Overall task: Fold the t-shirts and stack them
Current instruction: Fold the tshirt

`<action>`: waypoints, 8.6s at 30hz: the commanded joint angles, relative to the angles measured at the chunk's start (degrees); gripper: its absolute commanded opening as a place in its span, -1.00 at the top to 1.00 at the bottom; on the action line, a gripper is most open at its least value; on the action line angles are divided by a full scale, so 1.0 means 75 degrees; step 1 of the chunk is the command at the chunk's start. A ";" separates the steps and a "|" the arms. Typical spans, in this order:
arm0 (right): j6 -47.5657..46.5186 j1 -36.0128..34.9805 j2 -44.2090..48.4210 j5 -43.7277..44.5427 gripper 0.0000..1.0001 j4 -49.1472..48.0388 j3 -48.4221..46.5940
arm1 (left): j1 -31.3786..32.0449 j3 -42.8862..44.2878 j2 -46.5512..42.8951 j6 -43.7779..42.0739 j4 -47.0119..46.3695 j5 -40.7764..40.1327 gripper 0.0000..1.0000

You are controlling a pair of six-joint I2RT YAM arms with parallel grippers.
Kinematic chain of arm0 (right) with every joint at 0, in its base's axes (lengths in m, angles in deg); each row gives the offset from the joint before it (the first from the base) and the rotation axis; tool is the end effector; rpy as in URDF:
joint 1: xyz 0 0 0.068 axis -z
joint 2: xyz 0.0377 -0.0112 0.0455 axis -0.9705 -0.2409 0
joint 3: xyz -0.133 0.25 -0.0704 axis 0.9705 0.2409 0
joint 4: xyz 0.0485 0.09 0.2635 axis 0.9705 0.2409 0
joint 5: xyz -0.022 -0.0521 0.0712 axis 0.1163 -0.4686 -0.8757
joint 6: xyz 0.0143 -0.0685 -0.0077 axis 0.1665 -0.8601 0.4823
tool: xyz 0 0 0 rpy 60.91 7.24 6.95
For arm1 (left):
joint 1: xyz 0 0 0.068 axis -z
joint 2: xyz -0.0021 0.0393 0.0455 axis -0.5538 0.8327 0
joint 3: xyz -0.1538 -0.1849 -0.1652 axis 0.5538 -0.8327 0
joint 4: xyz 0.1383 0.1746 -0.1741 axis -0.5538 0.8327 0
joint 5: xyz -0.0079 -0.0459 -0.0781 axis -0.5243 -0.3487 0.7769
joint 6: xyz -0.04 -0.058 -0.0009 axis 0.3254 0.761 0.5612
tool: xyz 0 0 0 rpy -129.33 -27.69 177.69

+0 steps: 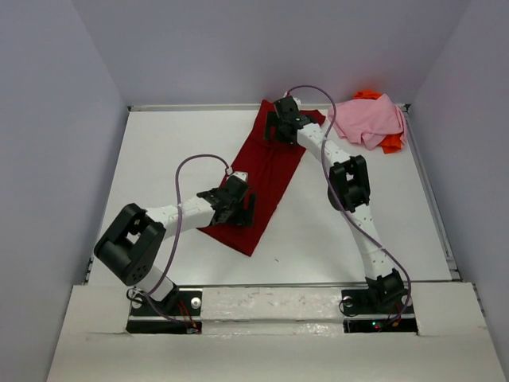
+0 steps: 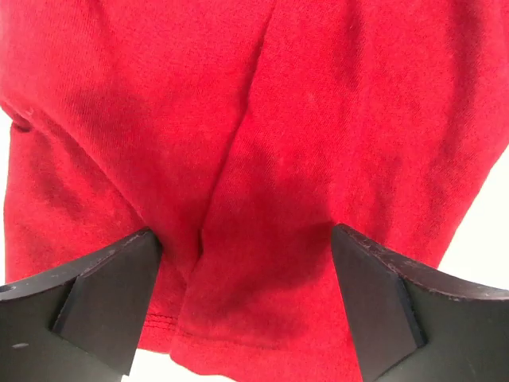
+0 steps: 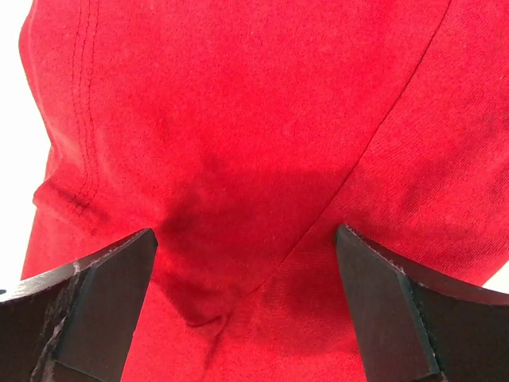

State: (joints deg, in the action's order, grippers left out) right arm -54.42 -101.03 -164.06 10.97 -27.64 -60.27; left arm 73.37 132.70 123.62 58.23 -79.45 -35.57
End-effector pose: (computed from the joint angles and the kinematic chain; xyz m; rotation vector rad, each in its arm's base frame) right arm 0.5740 0.2523 0.1718 0.1289 2.3674 0.1429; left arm 0.2567 -0.2021 0.1545 0.3092 2.4735 -0.2779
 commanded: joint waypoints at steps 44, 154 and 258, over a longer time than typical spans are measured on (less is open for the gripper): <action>-0.1071 -0.0116 0.0247 0.0310 -0.99 -0.1156 0.0525 | 0.3173 0.0361 0.0784 0.3531 0.1139 0.0455 -0.96; 0.2914 -0.1405 1.0642 -0.3956 -0.06 -0.1742 1.4809 | 0.2329 -0.3025 -0.3423 0.5264 0.0120 0.1405 -0.20; 0.0125 0.0915 0.5439 -0.3323 1.00 -0.2058 0.6970 | -0.2030 0.5599 0.3092 0.0143 0.0857 0.1112 1.00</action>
State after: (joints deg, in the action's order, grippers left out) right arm -52.43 -94.65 -121.77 -14.50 -39.74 -4.47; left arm 58.62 170.62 146.19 60.96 -72.30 -27.76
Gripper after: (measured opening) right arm 0.024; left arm 0.025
